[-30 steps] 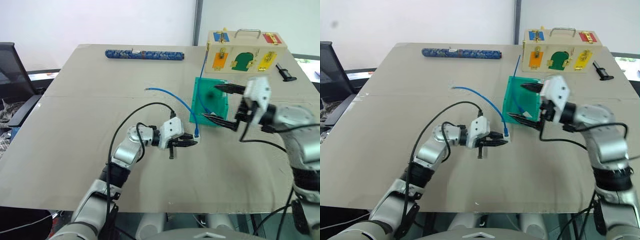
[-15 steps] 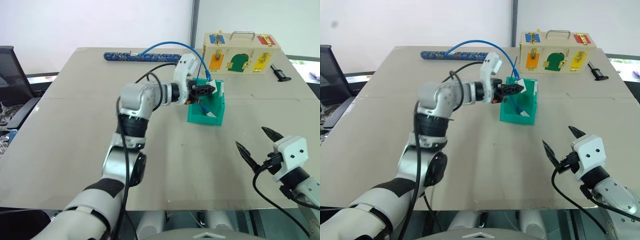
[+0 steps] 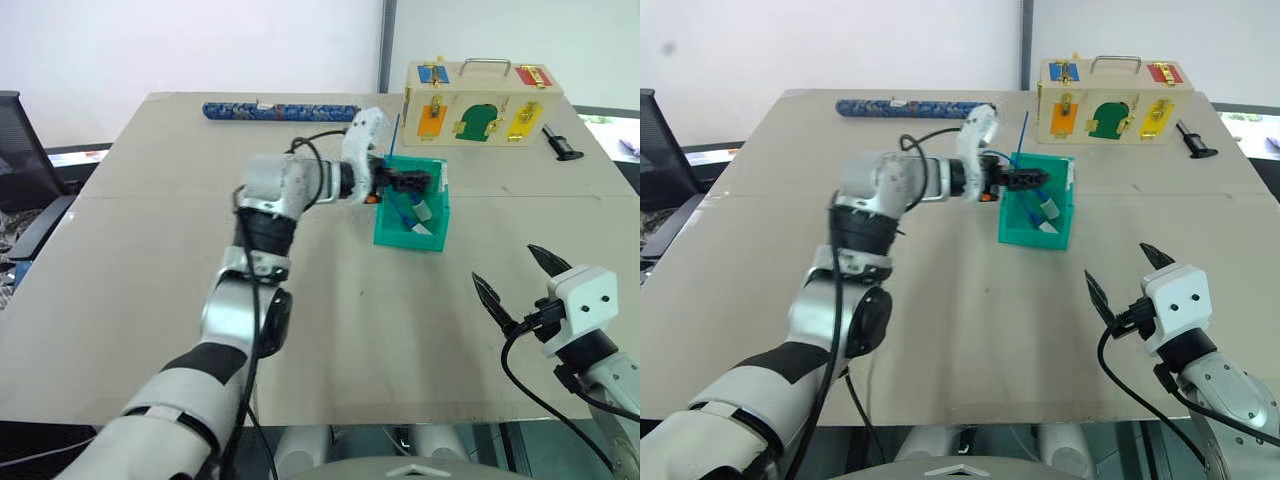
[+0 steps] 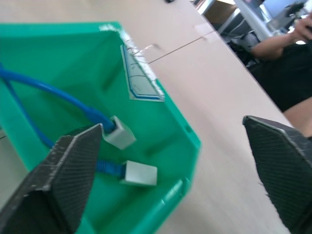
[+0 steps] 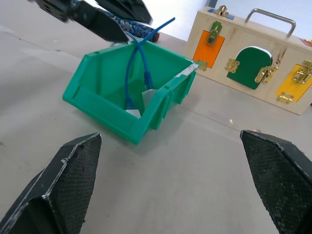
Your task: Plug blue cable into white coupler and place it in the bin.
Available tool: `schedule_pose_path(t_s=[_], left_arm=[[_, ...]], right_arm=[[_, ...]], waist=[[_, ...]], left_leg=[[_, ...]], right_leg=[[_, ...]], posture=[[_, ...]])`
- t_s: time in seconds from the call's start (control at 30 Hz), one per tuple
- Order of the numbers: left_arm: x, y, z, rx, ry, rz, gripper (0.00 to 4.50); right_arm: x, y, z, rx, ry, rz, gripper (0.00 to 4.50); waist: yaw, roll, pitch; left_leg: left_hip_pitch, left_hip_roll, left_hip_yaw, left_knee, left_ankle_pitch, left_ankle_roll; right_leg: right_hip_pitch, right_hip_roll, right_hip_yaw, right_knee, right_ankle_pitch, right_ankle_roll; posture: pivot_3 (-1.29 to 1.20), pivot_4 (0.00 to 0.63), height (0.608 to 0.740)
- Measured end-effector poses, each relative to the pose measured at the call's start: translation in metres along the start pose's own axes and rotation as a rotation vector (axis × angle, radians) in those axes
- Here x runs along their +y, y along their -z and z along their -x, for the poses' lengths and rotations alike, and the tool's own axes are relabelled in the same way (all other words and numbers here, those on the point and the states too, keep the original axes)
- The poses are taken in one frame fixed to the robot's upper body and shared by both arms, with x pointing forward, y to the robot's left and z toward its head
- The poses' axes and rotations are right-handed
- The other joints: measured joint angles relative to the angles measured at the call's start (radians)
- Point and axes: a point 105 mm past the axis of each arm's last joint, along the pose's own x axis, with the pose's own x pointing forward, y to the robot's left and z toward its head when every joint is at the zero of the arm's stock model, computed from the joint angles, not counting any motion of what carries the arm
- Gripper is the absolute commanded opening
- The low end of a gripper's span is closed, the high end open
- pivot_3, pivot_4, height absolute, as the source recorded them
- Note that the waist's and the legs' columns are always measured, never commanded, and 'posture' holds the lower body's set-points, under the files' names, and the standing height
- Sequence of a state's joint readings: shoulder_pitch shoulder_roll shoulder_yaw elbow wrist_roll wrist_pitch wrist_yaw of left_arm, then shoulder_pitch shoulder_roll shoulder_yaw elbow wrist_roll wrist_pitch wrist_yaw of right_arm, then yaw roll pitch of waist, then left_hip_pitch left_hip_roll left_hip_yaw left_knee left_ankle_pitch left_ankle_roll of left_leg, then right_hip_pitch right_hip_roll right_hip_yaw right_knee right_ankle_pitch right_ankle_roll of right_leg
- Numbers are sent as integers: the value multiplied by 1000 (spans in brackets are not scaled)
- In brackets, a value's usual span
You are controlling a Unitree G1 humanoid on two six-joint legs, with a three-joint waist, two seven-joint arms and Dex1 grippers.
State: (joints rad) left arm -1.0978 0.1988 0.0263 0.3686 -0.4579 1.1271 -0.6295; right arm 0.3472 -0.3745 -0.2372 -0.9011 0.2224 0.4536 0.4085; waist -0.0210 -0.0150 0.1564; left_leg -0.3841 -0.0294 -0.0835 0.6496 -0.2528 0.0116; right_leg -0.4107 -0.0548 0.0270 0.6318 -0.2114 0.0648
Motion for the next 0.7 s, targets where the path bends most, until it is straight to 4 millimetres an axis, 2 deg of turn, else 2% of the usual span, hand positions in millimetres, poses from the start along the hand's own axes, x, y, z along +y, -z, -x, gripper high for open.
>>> schedule_pose_path(t_s=[0.1, 0.17, 0.23, 0.27, 0.43, 0.6, 0.7], left_arm=[[1, 7, 36, -139, 4, -150, 4464], [2, 13, 48, -155, 17, -203, 4464], [3, 27, 74, -208, 50, -281, 4464], [14, 46, 92, -229, 39, -271, 4464], [38, 87, 126, -178, -64, -297, 4464], [37, 124, 168, -104, -127, -348, 4464], [34, 138, 181, -77, -148, -330, 4464]], right_arm=[[-3, -2, -2, -17, -12, -11, 4500], [-3, -2, -5, -23, -28, -14, 4500], [-6, -1, -6, -28, -54, -4, 4500], [-13, 7, -5, 3, -50, -2, 4500], [-23, 21, 2, 61, -106, 23, 4500], [-41, 41, 18, 156, -183, 44, 4500], [-51, 49, 24, 195, -222, 57, 4500]], waist=[[5, 0, 0], [17, -1, 0], [6, 1, -1], [5, 1, -1], [16, 0, 0], [16, -1, 0], [15, -1, 1]], left_leg=[[1, 3, 1, 0, 1, -2], [-1, 2, 0, 1, 3, -5], [3, 3, 5, -1, 1, -1], [3, 4, 6, -2, 1, -1], [1, 4, 6, 0, 0, 0], [1, 5, 6, 0, 0, 1], [2, 5, 6, 0, -1, 1]], right_leg=[[0, 0, 1, 1, 1, -2], [0, -1, -1, 0, 1, -2], [1, -1, 3, 0, 1, -3], [1, -1, 5, 0, 1, -3], [1, -1, 2, -1, 1, -4], [2, -2, 2, -3, -1, -7], [3, -2, 2, -4, -1, -6]], posture=[[0, 150, 738], [0, 150, 738], [0, 150, 738], [0, 150, 738], [0, 150, 738], [0, 150, 738], [0, 150, 738]])
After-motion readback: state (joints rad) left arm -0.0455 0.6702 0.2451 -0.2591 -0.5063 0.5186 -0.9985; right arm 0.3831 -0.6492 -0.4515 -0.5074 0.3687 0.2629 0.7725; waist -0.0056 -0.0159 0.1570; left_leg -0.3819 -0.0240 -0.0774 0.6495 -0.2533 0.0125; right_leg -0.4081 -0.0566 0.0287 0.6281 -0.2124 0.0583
